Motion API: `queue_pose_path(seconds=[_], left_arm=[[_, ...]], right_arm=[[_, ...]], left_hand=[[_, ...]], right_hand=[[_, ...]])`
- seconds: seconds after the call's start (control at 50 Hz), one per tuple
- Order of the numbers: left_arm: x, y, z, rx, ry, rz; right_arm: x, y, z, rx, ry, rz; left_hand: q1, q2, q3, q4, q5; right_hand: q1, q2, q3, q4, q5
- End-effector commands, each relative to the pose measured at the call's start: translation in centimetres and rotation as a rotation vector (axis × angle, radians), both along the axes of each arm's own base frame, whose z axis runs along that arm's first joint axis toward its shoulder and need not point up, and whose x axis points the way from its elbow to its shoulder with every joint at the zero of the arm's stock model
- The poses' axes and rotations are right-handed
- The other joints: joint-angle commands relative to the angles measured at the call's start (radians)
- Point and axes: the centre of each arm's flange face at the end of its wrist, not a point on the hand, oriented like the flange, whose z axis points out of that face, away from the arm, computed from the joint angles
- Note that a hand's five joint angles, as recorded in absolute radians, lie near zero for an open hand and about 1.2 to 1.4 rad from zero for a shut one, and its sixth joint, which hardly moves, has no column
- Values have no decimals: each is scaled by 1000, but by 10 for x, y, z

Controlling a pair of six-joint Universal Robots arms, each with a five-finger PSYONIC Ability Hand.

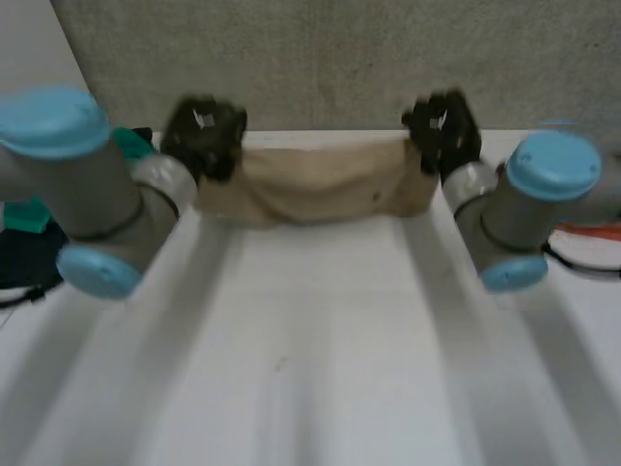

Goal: Fold the laundry.

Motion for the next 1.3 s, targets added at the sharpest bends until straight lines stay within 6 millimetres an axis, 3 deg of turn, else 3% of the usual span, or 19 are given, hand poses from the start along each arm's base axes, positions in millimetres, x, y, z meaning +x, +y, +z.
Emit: queue_pose_path(seconds=[0.02,0.12,0.3,0.36,0.46,0.58,0.66,0.74,0.84,0.94,1.18,1.3], left_arm=[[8,37,-57,229,-111,-37],[20,76,-45,322,-169,-88],[50,184,-30,673,-403,-216],[54,205,-27,769,-456,-263],[50,220,-18,822,-486,-339],[35,191,-14,694,-466,-300],[28,171,-14,620,-469,-242],[25,148,-12,540,-444,-159],[22,112,-13,420,-368,-86],[12,70,-34,348,-321,-90],[-13,16,-76,239,-351,-207],[-14,8,-92,295,-390,-167]], right_arm=[[-23,39,-47,180,191,-10],[-49,72,-27,310,288,-24],[-103,154,7,715,625,35],[-113,169,12,822,684,71],[-116,169,15,851,674,110],[-111,155,-3,831,641,76],[-109,155,-13,830,629,57],[-106,154,-20,797,599,48],[-101,154,-25,750,584,49],[-96,154,-27,722,577,54],[-93,157,-35,731,589,39],[-94,156,-34,724,586,35]], left_hand=[[252,198,208,198,216],[252,198,208,198,216],[252,198,208,198,216],[252,198,208,198,216],[252,198,208,198,216],[238,184,193,184,202],[-781,-835,-826,-835,-817],[-912,-966,-957,-966,-948],[-875,-929,-920,-929,-911],[-664,-718,-709,-718,-700],[-499,-553,-544,-553,-535],[-452,-506,-497,-506,-488]], right_hand=[[282,230,208,200,203],[282,230,208,200,203],[282,230,208,200,203],[282,230,208,200,203],[282,230,208,200,203],[282,230,208,200,203],[282,230,208,200,203],[282,230,208,200,203],[282,230,208,200,203],[282,230,208,200,203],[282,230,208,200,203],[282,230,208,200,203]])
